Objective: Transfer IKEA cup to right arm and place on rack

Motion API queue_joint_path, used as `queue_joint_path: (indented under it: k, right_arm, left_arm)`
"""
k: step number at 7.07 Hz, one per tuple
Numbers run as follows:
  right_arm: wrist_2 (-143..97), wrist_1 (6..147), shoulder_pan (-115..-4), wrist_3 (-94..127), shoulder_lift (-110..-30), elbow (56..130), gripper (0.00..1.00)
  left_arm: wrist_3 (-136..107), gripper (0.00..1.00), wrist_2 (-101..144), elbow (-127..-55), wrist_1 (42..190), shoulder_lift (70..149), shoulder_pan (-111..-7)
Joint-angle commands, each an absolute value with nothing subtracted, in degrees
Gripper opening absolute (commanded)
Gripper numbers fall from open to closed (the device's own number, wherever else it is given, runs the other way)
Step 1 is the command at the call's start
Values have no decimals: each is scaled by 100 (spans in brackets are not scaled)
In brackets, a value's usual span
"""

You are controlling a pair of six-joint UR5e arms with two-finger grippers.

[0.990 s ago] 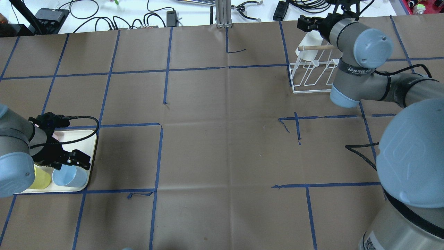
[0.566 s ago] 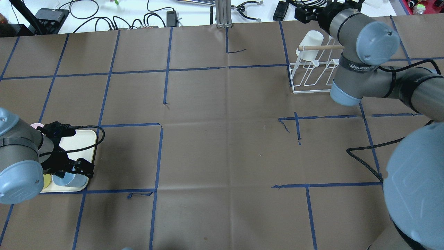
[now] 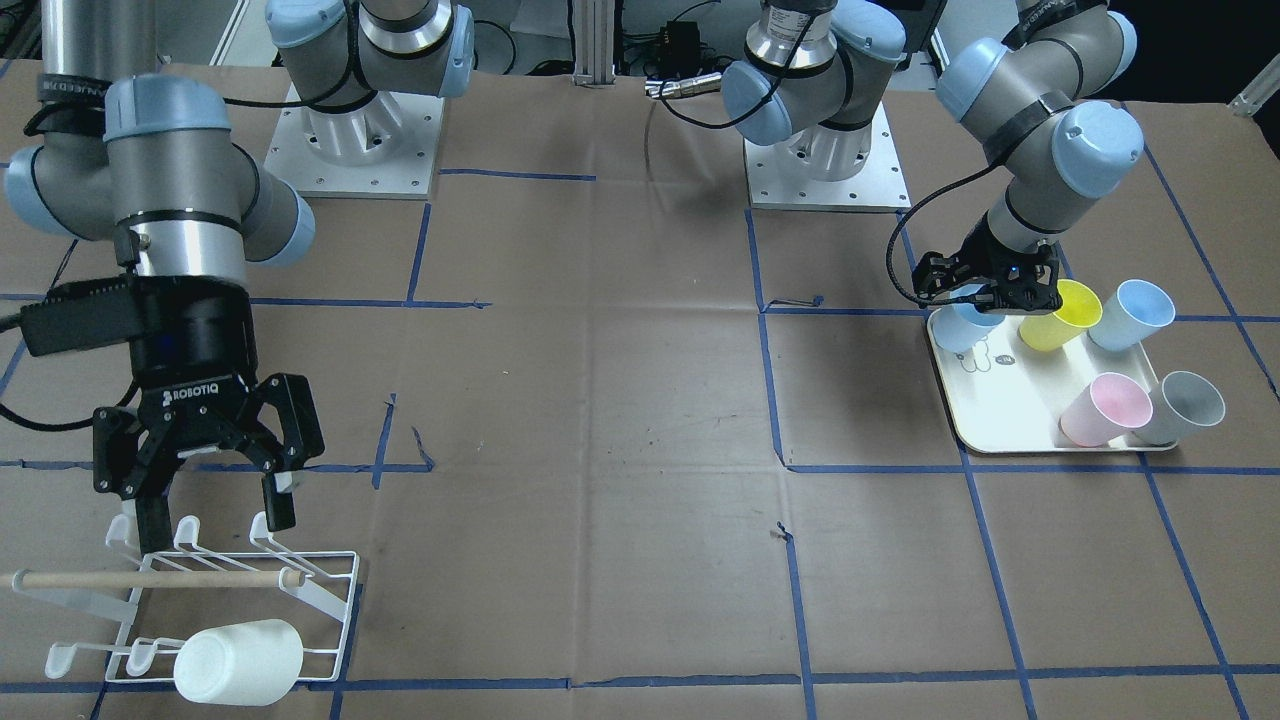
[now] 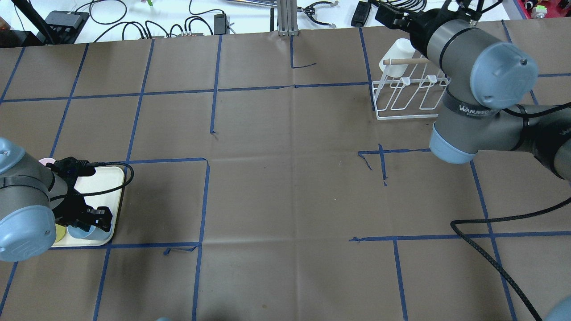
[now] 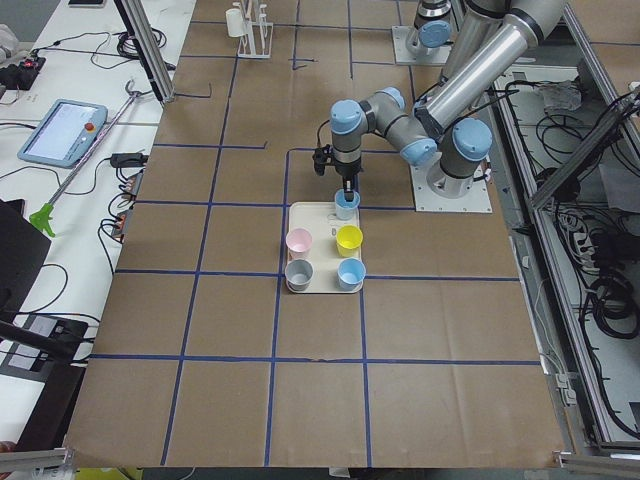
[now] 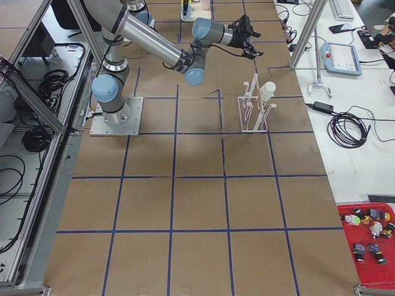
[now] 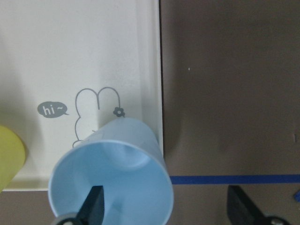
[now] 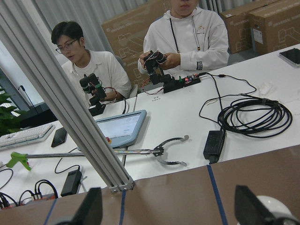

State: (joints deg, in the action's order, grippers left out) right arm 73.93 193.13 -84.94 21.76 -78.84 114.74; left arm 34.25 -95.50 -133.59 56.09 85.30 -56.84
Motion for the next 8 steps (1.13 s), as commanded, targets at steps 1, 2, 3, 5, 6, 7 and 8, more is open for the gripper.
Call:
queue_joint_path:
  k: [1,2,3,5,6,7,8]
  right_arm:
    - [7374,19274,-8709,3677,-8470,11951,100]
    - [7357,19292,-8849,4222,-8612,12214,100]
    - [7348,19327,-8929,4871,-8683,12347,100]
    - [7348,19380,-9113,5972,-8736,12549,100]
    - [7339,19406,-9166,6464,-8745,12699,100]
    - [7339,19676,-9176,7034,-8710,12726,100]
    - [7339,19774,-9176,7353,-8675,12718,100]
  left_arm:
    - [3428,0,-9554,-13316,5608,8534,-5686]
    - [3419,0,-9554,-13307,5599,8560,-5687]
    - [3419,0,-9554,-13124,5625,8517,-5687]
    - [3384,0,-9528,-12065,6541,8526,-5747]
    - [3305,0,-9458,-11276,7313,8595,-5809]
    - [3252,0,-9405,-10485,7913,8683,-6018]
    - [3182,0,-9213,-9694,8519,8858,-6264]
